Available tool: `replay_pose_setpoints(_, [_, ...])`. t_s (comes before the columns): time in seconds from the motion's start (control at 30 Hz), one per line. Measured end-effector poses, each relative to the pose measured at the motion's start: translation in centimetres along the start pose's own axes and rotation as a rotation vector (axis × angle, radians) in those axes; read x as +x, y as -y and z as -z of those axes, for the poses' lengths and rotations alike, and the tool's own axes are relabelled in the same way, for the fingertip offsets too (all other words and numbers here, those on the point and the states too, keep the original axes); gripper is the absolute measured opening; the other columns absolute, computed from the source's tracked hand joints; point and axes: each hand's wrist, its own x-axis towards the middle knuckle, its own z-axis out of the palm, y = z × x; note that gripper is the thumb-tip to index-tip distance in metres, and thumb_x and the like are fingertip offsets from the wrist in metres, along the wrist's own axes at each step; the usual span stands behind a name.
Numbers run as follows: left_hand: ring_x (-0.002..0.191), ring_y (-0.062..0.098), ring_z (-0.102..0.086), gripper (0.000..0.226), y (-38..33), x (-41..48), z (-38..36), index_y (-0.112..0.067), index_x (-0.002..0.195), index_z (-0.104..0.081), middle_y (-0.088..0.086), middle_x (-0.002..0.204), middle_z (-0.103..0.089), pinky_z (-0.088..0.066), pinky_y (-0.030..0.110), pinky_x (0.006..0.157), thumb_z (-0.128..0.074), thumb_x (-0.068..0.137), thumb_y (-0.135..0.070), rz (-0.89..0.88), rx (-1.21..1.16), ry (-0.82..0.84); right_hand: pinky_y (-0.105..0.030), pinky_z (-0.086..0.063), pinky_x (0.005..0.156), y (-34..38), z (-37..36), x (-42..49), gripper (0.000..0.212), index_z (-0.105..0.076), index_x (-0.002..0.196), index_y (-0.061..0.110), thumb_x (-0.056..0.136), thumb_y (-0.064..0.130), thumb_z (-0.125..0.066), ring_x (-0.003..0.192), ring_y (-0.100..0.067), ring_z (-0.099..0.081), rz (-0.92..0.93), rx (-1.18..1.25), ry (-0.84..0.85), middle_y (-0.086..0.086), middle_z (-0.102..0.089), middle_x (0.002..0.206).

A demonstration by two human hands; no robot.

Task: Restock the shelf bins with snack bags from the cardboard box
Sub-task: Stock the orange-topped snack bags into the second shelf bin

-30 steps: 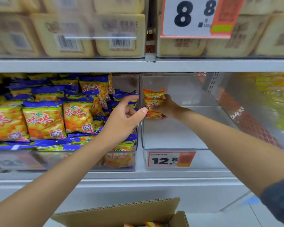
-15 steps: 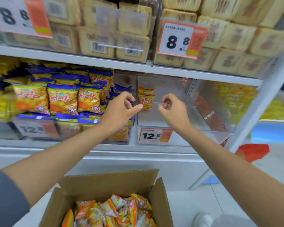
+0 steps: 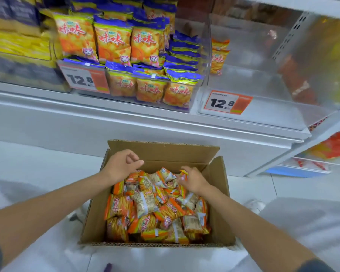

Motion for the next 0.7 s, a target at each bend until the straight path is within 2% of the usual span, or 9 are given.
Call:
replay_pose_setpoints(0.07, [0.082, 0.013, -0.062, 0.018, 0.3, 0.2, -0.7, -0.018, 0.095, -0.065, 0.001, 0.085, -0.065, -0.044, 0.018, 0.065, -0.070, 0.087, -0.033, 0.009, -0.012, 0.080, -0.036, -0.042, 0.102, -1.2, -1.9, 1.1, 0.057, -0.041, 0.144, 0.017, 0.093, 0.035, -0.060, 0.125, -0.033, -0.047, -0.022, -0.031, 0.004, -0.016, -0.039, 0.140])
replay_pose_setpoints(0.17, [0.085, 0.011, -0.063, 0.021, 0.9, -0.1, -1.0, -0.018, 0.100, -0.065, 0.001, 0.089, -0.067, -0.050, 0.021, 0.074, -0.069, 0.087, -0.033, 0.023, -0.020, 0.160, -0.029, -0.041, 0.086, -1.5, -3.3, 1.3, 0.012, -0.061, 0.104, 0.010, 0.093, 0.012, -0.058, 0.111, -0.028, -0.054, 0.064, 0.035, -0.105, -0.006, -0.057, 0.107])
replay_pose_setpoints(0.23, [0.085, 0.010, -0.064, 0.021, 1.0, -0.4, -1.0, -0.017, 0.102, -0.065, 0.001, 0.089, -0.068, -0.052, 0.026, 0.080, -0.069, 0.088, -0.032, 0.041, -0.029, 0.193, -0.023, -0.035, 0.075, -0.9, -3.0, 0.9, 0.011, -0.059, 0.090, 0.010, 0.091, 0.001, -0.054, 0.100, -0.023, -0.054, 0.086, 0.105, -0.178, 0.006, -0.053, 0.086])
replay_pose_setpoints(0.33, [0.089, 0.011, -0.065, 0.020, 0.5, -0.8, -0.8, -0.017, 0.105, -0.064, 0.000, 0.093, -0.067, -0.052, 0.026, 0.080, -0.068, 0.089, -0.029, 0.061, -0.036, 0.180, -0.030, -0.042, 0.065, 1.5, -1.1, -0.1, 0.018, -0.053, 0.102, 0.012, 0.089, 0.000, -0.055, 0.082, -0.021, -0.057, 0.053, 0.332, -0.183, -0.001, -0.057, 0.091])
replay_pose_setpoints(0.4, [0.096, 0.014, -0.064, 0.022, 0.0, -1.0, -0.6, -0.017, 0.109, -0.062, -0.001, 0.099, -0.065, -0.052, 0.026, 0.082, -0.066, 0.090, -0.028, 0.082, -0.048, 0.147, -0.034, -0.053, 0.065, 3.8, 0.6, -1.4, 0.025, -0.050, 0.110, 0.011, 0.090, -0.002, -0.057, 0.078, -0.019, -0.060, 0.017, 0.649, -0.085, -0.006, -0.060, 0.092])
replay_pose_setpoints(0.47, [0.104, 0.018, -0.061, 0.042, -0.6, -1.3, -0.3, -0.015, 0.124, -0.055, 0.001, 0.115, -0.061, -0.053, 0.032, 0.087, -0.067, 0.089, -0.034, 0.153, -0.107, 0.165, -0.033, -0.059, 0.068, 5.9, 2.0, -3.1, 0.029, -0.052, 0.113, 0.010, 0.089, -0.005, -0.058, 0.082, -0.019, -0.066, 0.021, 0.901, 0.035, -0.009, -0.062, 0.097])
replay_pose_setpoints(0.53, [0.112, 0.019, -0.059, 0.067, -1.5, -1.9, 0.0, -0.012, 0.139, -0.042, 0.002, 0.127, -0.055, -0.053, 0.037, 0.093, -0.070, 0.085, -0.041, 0.298, -0.312, 0.260, -0.040, -0.059, 0.082, 7.2, 2.9, -4.6, 0.031, -0.054, 0.113, 0.011, 0.088, -0.006, -0.059, 0.094, -0.025, -0.069, 0.087, 0.990, 0.123, -0.013, -0.062, 0.107])
replay_pose_setpoints(0.6, [0.104, 0.018, -0.066, 0.069, -2.3, -2.4, 0.1, -0.007, 0.140, -0.042, 0.003, 0.121, -0.064, -0.057, 0.037, 0.089, -0.073, 0.084, -0.033, 0.403, -0.590, 0.350, -0.042, -0.057, 0.088, 7.9, 3.3, -5.7, 0.032, -0.054, 0.112, 0.011, 0.087, -0.007, -0.062, 0.101, -0.026, -0.068, 0.151, 1.044, 0.182, -0.014, -0.062, 0.112])
replay_pose_setpoints(0.7, [0.096, 0.018, -0.070, 0.068, -1.6, -2.3, 0.4, -0.008, 0.137, -0.044, 0.008, 0.116, -0.067, -0.060, 0.031, 0.075, -0.078, 0.079, -0.018, 0.342, -0.616, 0.243, -0.035, -0.057, 0.086, 8.2, 3.2, -6.3, 0.029, -0.055, 0.109, 0.008, 0.085, -0.006, -0.064, 0.098, -0.022, -0.067, 0.190, 1.109, 0.193, -0.011, -0.065, 0.109])
